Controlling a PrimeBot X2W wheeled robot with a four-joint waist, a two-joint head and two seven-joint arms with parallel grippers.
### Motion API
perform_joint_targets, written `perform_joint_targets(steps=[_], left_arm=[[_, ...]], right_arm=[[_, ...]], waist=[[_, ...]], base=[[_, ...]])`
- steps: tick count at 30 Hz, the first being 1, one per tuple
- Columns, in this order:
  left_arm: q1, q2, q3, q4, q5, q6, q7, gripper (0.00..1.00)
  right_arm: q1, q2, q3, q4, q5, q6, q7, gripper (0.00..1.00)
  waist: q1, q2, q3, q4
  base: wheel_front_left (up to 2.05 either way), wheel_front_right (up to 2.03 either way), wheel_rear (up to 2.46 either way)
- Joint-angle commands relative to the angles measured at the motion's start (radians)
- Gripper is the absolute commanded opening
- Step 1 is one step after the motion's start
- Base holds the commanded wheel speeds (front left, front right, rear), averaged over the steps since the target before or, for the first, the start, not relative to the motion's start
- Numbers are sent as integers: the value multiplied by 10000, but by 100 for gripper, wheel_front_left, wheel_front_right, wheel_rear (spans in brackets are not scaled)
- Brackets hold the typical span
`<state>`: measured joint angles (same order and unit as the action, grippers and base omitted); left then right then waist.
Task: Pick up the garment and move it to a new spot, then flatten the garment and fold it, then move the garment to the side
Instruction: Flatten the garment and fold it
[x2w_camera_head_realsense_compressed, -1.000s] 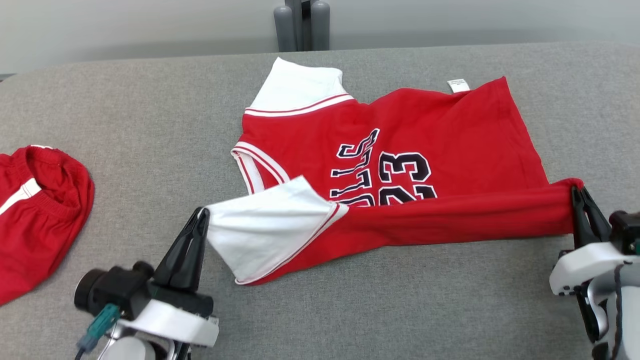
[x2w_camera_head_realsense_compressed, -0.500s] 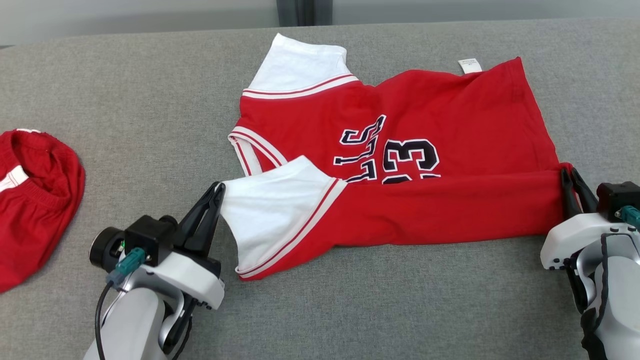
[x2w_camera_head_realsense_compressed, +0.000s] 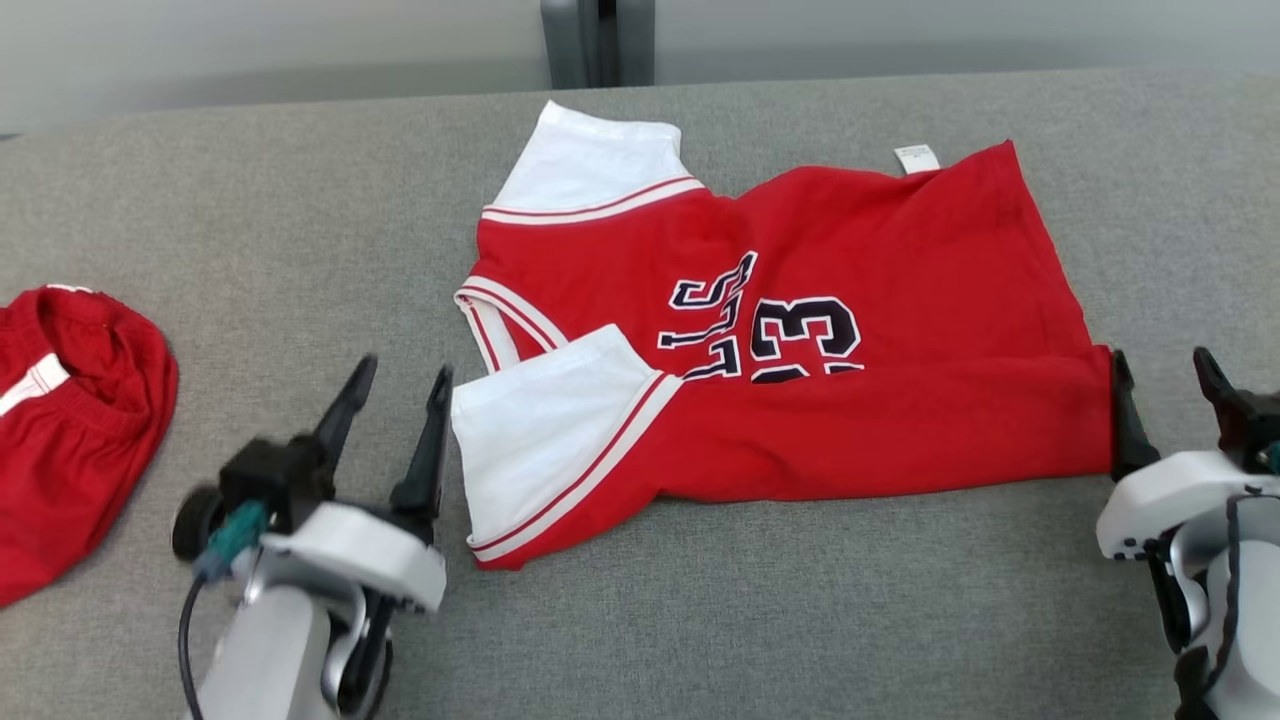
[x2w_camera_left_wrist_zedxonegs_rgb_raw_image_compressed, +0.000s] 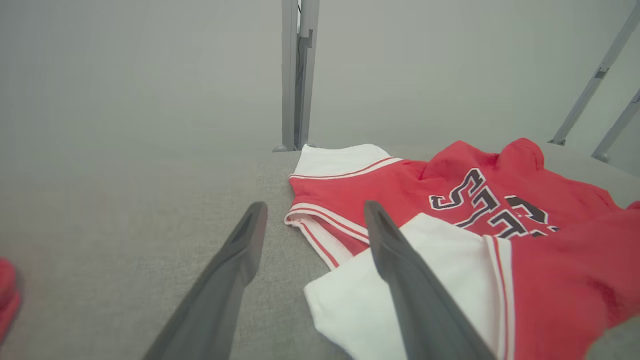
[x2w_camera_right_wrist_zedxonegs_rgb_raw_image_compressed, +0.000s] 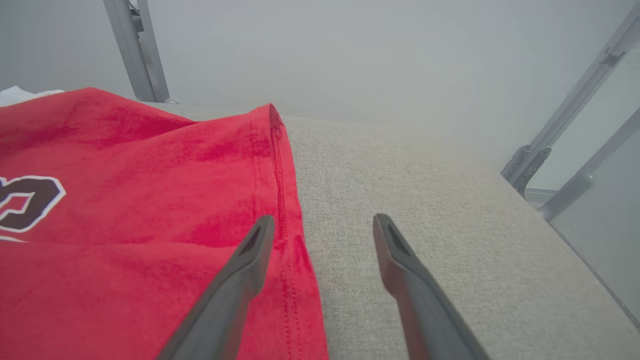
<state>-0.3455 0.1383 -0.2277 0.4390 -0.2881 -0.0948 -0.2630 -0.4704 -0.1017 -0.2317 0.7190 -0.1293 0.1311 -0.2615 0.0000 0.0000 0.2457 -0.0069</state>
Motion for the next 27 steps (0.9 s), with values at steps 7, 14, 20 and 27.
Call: perform_joint_targets(steps=[7, 14, 20, 27], left_arm=[[2251, -434, 254, -692, -1854, -252, 600, 100], [3151, -291, -299, -1679, -2799, -334, 2005, 100], [2996, -87, -508, -1851, -2833, -346, 2396, 93], [2803, 13, -602, -1690, -2946, -208, 2942, 0]], right_arm=[[938, -17, -519, -596, 332, -7, -56, 100], [1268, 33, -729, -780, 412, -7, -55, 100], [1122, 78, -603, -618, 437, -7, -57, 100], [692, 78, -42, 428, 864, -7, -56, 100]], waist=[[0, 0, -341, 19], [0, 0, -323, 75], [0, 0, -256, -30], [0, 0, -168, -93]], base=[[0, 0, 0], [0, 0, 0], [0, 0, 0], [0, 0, 0]])
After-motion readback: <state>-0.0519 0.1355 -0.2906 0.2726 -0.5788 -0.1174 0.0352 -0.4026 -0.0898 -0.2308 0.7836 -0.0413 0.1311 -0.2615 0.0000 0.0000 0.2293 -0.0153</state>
